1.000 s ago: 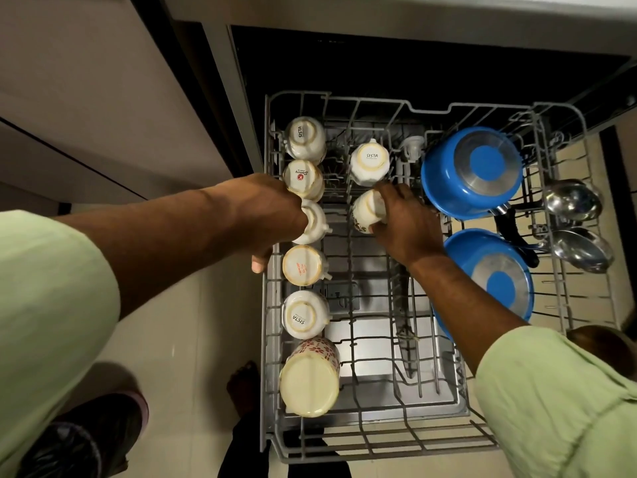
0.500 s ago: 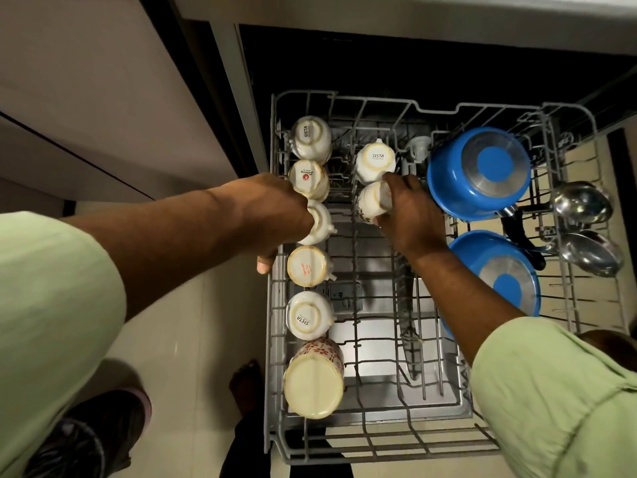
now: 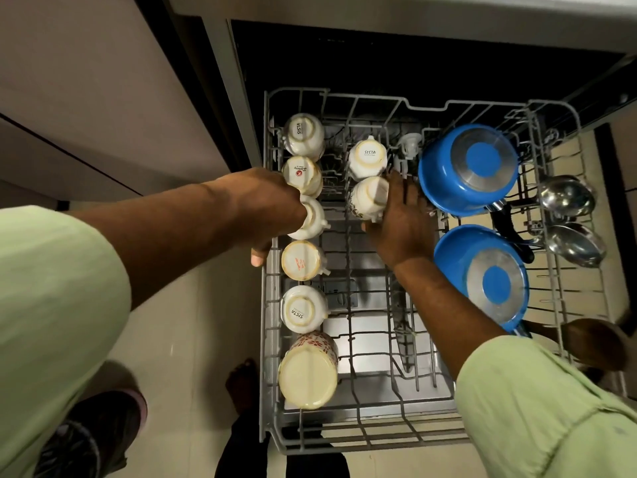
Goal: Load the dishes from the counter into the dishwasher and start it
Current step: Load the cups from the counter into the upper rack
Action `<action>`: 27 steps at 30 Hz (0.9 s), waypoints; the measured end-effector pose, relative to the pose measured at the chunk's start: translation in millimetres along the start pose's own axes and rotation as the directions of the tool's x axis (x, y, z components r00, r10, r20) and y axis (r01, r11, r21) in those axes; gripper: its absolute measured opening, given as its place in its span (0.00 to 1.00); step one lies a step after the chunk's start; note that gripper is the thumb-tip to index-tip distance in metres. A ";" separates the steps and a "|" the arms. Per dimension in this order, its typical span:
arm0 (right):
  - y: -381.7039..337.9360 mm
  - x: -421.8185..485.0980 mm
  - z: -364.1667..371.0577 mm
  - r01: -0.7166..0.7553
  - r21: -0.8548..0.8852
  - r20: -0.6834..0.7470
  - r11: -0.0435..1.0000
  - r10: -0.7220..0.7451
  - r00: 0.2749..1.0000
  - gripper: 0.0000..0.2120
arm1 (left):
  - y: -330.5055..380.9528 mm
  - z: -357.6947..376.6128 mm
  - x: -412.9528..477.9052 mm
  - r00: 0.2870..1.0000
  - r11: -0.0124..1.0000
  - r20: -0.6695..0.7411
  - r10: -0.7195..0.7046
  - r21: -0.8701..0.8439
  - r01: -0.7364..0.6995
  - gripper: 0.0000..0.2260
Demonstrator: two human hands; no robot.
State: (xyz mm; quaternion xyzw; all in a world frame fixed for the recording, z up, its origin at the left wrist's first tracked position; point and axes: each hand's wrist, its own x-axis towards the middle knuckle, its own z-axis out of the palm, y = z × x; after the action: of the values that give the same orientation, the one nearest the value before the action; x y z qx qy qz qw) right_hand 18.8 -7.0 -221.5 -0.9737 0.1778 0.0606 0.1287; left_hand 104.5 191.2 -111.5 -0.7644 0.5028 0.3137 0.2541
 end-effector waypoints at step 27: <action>-52.6 -149.3 -95.9 -0.037 0.012 0.182 0.999 0.034 0.983 0.39 | 121.1 17.3 -97.8 0.825 0.781 -0.248 -0.508 -0.537 0.320 0.27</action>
State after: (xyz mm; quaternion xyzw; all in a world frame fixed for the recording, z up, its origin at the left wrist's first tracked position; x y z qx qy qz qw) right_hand -94.0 63.8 -93.0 -0.9598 0.1830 0.1503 0.1508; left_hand -40.9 218.7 -60.1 -0.9412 0.2658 0.2075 0.0215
